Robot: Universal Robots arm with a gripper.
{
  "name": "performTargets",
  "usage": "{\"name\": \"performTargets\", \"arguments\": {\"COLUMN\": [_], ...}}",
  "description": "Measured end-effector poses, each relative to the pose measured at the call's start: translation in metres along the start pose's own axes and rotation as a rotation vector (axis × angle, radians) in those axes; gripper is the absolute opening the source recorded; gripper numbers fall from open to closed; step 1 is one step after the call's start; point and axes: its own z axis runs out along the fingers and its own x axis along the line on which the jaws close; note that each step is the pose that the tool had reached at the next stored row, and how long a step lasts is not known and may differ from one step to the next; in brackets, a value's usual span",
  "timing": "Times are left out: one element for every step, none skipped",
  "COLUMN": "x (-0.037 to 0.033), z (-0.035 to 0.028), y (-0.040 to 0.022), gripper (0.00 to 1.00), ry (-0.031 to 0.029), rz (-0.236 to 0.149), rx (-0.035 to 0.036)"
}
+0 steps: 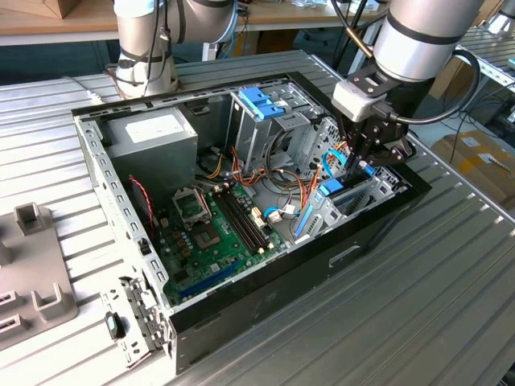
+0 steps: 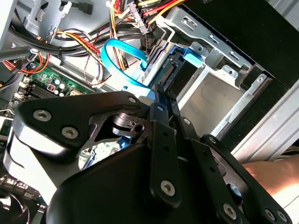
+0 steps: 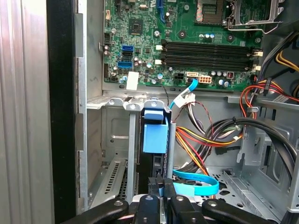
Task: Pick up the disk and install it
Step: 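Insert the first disk wire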
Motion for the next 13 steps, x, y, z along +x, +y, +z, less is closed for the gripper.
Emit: {"name": "performTargets", "arguments": {"x": [0.0, 0.0, 0.0, 0.0, 0.0, 0.0, 0.0, 0.0, 0.0, 0.0, 0.0, 0.0003, 0.0004], "z": [0.0001, 0.0008, 0.0017, 0.0017, 0.0017, 0.0017, 0.0018, 0.0018, 0.0018, 0.0019, 0.0019, 0.0019, 0.002], "y": [0.0, 0.0001, 0.0003, 0.0003, 0.0003, 0.0003, 0.0003, 0.0003, 0.0003, 0.0003, 0.0003, 0.0003, 0.0004], "gripper": [0.16, 0.16, 0.16, 0.16, 0.16, 0.16, 0.16, 0.16, 0.16, 0.16, 0.16, 0.16, 0.16], "ry": [0.0, -0.0004, -0.0004, -0.0001, 0.0001, 0.0001, 0.0, 0.0001, 0.0, 0.0, 0.0, 0.0, -0.0001], "rz": [0.0, 0.0, 0.0, 0.0, 0.0, 0.0, 0.0, 0.0, 0.0, 0.0, 0.0, 0.0, 0.0], "rx": [0.0, 0.0001, 0.0001, 0.0, 0.0, 0.0, 0.0, 0.0, 0.0, 0.0, 0.0, 0.0, 0.0]}}
